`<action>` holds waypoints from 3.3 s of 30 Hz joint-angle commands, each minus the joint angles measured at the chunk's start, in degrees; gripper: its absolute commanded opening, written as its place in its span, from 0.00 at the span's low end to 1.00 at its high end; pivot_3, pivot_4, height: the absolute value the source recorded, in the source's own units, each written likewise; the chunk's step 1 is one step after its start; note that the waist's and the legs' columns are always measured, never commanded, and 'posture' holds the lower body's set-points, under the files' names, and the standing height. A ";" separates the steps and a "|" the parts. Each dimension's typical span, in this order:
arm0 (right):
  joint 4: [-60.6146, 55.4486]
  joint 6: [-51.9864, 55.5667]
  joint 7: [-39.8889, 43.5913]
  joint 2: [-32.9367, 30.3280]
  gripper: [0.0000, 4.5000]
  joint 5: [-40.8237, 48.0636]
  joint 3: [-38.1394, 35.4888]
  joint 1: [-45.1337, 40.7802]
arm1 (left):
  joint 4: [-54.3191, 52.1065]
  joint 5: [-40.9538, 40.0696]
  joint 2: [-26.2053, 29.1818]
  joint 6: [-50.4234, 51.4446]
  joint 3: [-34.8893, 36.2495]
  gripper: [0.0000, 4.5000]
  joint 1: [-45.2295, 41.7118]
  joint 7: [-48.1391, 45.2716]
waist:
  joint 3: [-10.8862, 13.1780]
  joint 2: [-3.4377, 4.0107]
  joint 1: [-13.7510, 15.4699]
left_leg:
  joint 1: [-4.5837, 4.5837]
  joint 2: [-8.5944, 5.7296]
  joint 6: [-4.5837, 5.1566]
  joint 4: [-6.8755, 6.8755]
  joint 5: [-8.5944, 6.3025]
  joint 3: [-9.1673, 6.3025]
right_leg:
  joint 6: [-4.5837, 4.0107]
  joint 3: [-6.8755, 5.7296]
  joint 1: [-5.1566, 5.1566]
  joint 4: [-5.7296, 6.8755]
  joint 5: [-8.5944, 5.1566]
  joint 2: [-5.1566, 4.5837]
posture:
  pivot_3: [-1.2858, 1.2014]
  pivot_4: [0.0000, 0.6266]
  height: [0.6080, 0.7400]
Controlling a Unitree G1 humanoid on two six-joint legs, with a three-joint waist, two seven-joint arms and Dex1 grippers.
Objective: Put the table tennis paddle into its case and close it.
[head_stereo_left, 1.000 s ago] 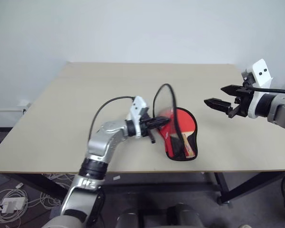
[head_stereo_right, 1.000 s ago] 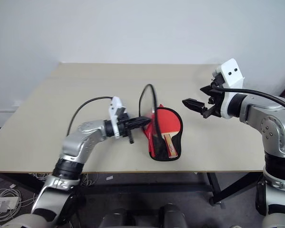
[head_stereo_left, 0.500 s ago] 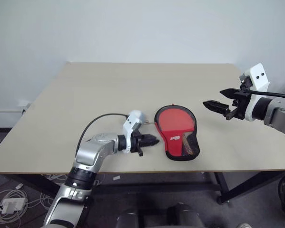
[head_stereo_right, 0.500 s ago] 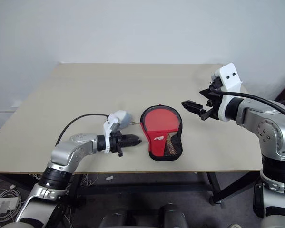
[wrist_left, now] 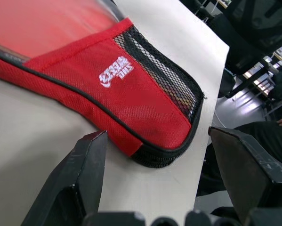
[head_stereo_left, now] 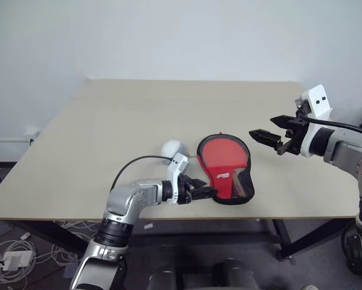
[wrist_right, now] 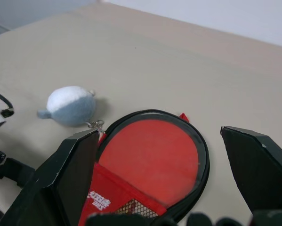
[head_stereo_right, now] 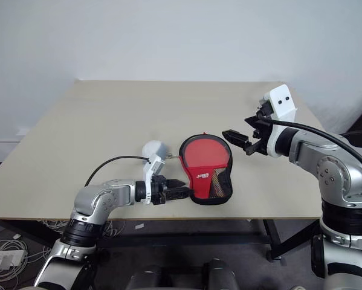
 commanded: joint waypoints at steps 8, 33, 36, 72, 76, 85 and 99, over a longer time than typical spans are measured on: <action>-2.73 1.11 -2.76 1.04 1.00 1.98 -2.21 -0.79 | 1.71 -1.59 -1.29 7.93 1.69 0.80 -2.73 4.49 | 0.00 0.00 0.01 | 0.00 0.00 0.00 0.00 0.00 -0.02 | 0.00 -0.01 -0.01 0.00 0.00 0.01 | 0.52 0.00 1.00; -2.98 2.08 -6.07 3.79 1.00 3.55 -1.30 -2.16 | 15.24 -2.11 -13.79 12.77 7.13 0.80 -10.84 12.59 | -0.02 0.03 1.07 | 0.00 -0.08 0.07 0.13 0.00 -0.53 | 0.00 -0.45 0.35 -0.10 0.00 -0.07 | 0.52 0.00 1.00; -2.94 2.00 -6.28 3.93 1.00 3.60 -1.29 -2.16 | 16.00 -1.90 -14.66 12.60 7.25 0.80 -11.26 13.55 | -0.02 0.03 1.07 | 0.01 -0.12 0.19 0.15 -0.06 -0.68 | 0.00 -0.53 0.48 -0.17 0.00 -0.07 | 0.52 0.00 1.00; -1.62 1.35 -4.52 2.70 1.00 3.18 1.10 -3.91 | -0.33 -11.62 -14.17 32.88 2.83 0.01 -14.43 8.98 | 0.04 0.14 0.98 | -0.03 -0.12 0.19 0.09 -0.05 -0.79 | 0.00 -0.54 0.46 -0.23 -0.02 -0.04 | 0.52 0.00 1.00; -1.27 1.62 -3.79 2.18 1.00 3.12 1.55 -4.10 | -4.36 -15.98 -11.42 33.02 0.22 0.01 -11.57 10.13 | 0.04 0.17 0.99 | -0.02 -0.12 0.18 0.08 -0.04 -0.80 | 0.00 -0.52 0.47 -0.23 -0.02 -0.03 | 0.52 0.00 1.00; -0.29 1.41 -3.25 2.14 1.00 2.82 2.47 -4.37 | -6.89 -21.75 -5.50 33.02 -1.25 0.01 -6.36 14.03 | 0.05 0.21 1.00 | -0.01 -0.13 0.19 0.07 -0.04 -0.82 | 0.00 -0.52 0.48 -0.24 -0.02 -0.05 | 0.52 0.00 1.00; 0.93 0.46 -3.39 2.63 1.00 2.34 3.99 -5.70 | -6.86 -27.22 -3.29 33.02 2.63 0.81 -5.71 17.48 | 0.05 0.22 1.00 | -0.01 -0.13 0.10 0.07 0.01 -0.82 | -0.01 -0.53 0.47 -0.23 -0.02 -0.03 | 0.52 0.00 1.00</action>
